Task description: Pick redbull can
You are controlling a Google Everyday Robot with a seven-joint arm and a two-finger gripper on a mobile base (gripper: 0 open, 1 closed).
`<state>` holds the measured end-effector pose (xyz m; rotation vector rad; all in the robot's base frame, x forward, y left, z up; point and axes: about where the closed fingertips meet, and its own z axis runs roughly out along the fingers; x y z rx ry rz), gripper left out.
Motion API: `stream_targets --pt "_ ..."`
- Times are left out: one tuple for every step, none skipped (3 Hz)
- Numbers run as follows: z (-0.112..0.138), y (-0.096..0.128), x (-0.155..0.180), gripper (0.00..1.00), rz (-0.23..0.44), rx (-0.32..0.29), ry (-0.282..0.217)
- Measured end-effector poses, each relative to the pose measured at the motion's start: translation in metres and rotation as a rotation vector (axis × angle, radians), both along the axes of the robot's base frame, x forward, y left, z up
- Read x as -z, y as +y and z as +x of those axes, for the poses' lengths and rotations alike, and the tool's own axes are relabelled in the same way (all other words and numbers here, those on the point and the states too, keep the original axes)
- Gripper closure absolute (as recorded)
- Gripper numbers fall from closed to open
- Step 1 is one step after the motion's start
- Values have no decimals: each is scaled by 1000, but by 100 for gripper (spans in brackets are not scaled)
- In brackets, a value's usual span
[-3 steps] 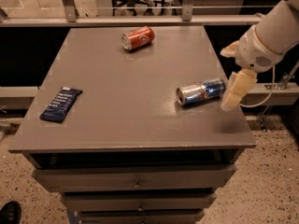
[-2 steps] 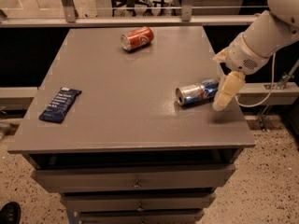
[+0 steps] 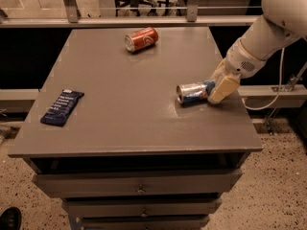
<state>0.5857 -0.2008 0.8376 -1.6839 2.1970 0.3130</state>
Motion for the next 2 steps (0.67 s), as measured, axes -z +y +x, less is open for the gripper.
stream_targets --pt "2 1 -22 80 28 16 2" --pt "1 4 -50 100 64 20 -24"
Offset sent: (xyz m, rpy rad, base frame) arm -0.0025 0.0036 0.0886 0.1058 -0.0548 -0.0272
